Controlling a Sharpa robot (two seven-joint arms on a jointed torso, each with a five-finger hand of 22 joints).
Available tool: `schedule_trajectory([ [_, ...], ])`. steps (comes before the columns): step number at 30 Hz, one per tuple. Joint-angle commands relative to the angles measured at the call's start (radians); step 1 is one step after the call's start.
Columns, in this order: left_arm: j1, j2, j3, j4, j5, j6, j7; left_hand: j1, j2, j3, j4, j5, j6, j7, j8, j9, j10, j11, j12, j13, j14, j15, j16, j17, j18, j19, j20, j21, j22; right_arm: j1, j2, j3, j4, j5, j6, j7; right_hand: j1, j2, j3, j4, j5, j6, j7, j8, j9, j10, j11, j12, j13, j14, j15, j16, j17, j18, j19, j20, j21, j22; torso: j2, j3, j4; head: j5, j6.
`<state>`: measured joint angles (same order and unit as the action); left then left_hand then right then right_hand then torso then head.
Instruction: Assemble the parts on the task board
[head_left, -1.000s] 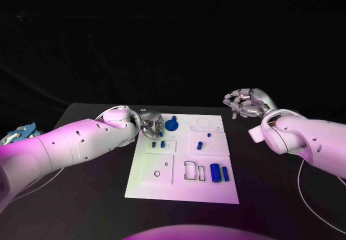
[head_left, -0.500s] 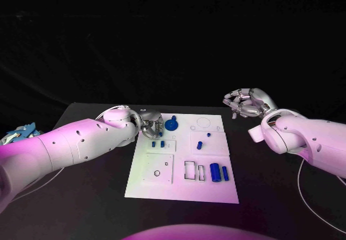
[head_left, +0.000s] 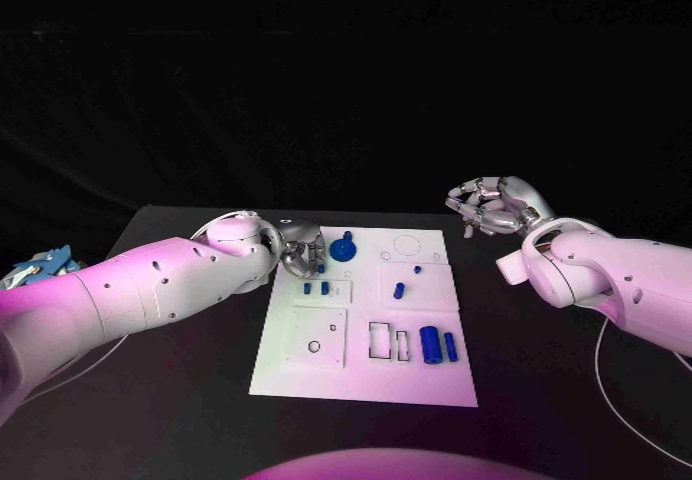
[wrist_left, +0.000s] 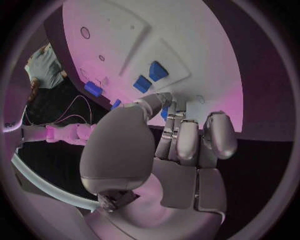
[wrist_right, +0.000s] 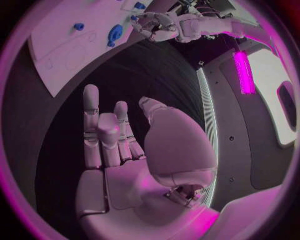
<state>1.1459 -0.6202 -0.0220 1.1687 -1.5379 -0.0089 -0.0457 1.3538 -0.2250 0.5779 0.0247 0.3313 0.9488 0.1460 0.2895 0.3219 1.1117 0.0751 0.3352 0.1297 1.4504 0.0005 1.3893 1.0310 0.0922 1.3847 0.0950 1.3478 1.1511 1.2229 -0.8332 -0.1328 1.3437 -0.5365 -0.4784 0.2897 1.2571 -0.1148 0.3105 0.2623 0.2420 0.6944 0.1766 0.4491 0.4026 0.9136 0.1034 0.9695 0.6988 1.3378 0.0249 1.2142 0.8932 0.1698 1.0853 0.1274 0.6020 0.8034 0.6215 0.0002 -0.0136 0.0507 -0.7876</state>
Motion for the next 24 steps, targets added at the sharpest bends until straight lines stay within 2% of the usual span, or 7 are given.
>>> schedule_trajectory([
  [1,0.000,0.002,0.000,0.002,0.003,0.018,-0.006,-0.004,-0.007,-0.004,-0.003,-0.004,-0.030,0.004,-0.026,-0.011,0.010,0.003,-0.013,0.000,-0.007,0.000,-0.003,-0.001,-0.006,-0.004,0.002,-0.001,0.003,-0.001,0.001,0.000,0.000,-0.004,0.007,0.009,0.006,0.001,0.001,0.005,0.005,0.002,0.005,0.004,-0.001,0.000,-0.005,-0.006,-0.001,-0.002,-0.001,-0.005,-0.001,0.012,-0.001,0.001,-0.006,-0.001,0.000,-0.0002,-0.0001,0.000,0.000],
  [7,0.000,0.001,0.000,0.000,0.003,0.015,-0.009,-0.004,-0.012,-0.005,-0.004,-0.006,-0.060,0.007,-0.053,-0.024,0.018,0.002,-0.025,0.001,-0.008,-0.001,-0.003,-0.005,-0.005,-0.005,0.002,-0.001,0.003,-0.001,0.001,0.000,0.000,-0.004,0.006,0.010,0.006,0.001,0.001,0.005,0.005,0.002,0.005,0.004,-0.001,0.000,-0.005,-0.006,-0.001,-0.002,-0.001,-0.005,-0.001,0.012,-0.001,0.001,-0.006,-0.001,0.000,0.0003,0.0001,0.000,0.000],
  [13,0.000,0.000,0.000,-0.005,0.003,0.014,-0.016,-0.001,-0.015,-0.006,-0.006,-0.005,-0.080,0.015,-0.073,-0.035,0.024,0.009,-0.035,0.003,-0.009,0.004,-0.003,-0.008,-0.006,-0.005,0.005,0.000,0.005,-0.001,0.000,0.000,0.000,-0.005,0.006,0.007,0.007,0.001,0.001,0.006,0.005,0.001,0.005,0.004,-0.001,0.000,-0.005,-0.007,-0.003,-0.003,-0.002,-0.008,-0.005,0.012,-0.001,0.001,-0.007,-0.001,0.000,0.0003,-0.0007,0.000,0.001],
  [19,0.000,-0.005,0.000,-0.007,0.003,0.001,-0.016,0.000,-0.016,-0.006,-0.007,-0.005,-0.082,0.019,-0.077,-0.037,0.025,0.012,-0.037,0.004,-0.010,0.006,-0.003,-0.010,-0.006,-0.006,0.006,0.000,0.004,-0.001,-0.002,0.000,0.002,-0.043,0.020,-0.015,0.032,-0.002,0.004,0.000,-0.005,-0.008,0.006,0.008,-0.007,-0.020,-0.005,-0.047,-0.046,0.042,-0.003,0.045,0.073,0.012,0.023,-0.002,0.001,0.006,0.000,-0.0003,-0.0009,-0.003,0.001],
  [22,0.000,-0.012,0.001,-0.002,0.006,-0.029,-0.001,0.003,-0.015,-0.005,-0.008,-0.004,-0.084,0.020,-0.080,-0.038,0.025,0.013,-0.039,0.004,-0.010,0.007,-0.003,-0.011,-0.006,-0.006,0.008,0.000,0.004,-0.001,-0.003,0.000,0.003,-0.102,0.051,-0.040,0.105,-0.009,0.060,-0.046,-0.028,0.000,0.007,0.006,-0.019,-0.030,-0.008,-0.151,-0.133,0.072,-0.009,0.080,0.127,0.013,0.043,-0.008,0.017,0.022,0.000,-0.0001,-0.0009,-0.004,0.002],
  [24,0.000,-0.020,0.002,0.006,0.024,-0.061,0.018,0.005,-0.013,-0.003,-0.009,-0.003,-0.076,0.017,-0.077,-0.038,0.023,0.012,-0.044,0.004,-0.012,0.008,-0.005,-0.015,-0.004,-0.009,0.008,-0.003,-0.002,-0.001,-0.003,0.000,0.004,-0.152,0.079,-0.060,0.133,-0.028,0.134,-0.082,-0.040,0.024,0.010,-0.014,-0.038,-0.008,-0.006,-0.246,-0.217,0.103,-0.007,0.116,0.183,-0.002,0.091,-0.011,0.108,0.096,0.000,0.0004,-0.0005,-0.006,0.004],
])
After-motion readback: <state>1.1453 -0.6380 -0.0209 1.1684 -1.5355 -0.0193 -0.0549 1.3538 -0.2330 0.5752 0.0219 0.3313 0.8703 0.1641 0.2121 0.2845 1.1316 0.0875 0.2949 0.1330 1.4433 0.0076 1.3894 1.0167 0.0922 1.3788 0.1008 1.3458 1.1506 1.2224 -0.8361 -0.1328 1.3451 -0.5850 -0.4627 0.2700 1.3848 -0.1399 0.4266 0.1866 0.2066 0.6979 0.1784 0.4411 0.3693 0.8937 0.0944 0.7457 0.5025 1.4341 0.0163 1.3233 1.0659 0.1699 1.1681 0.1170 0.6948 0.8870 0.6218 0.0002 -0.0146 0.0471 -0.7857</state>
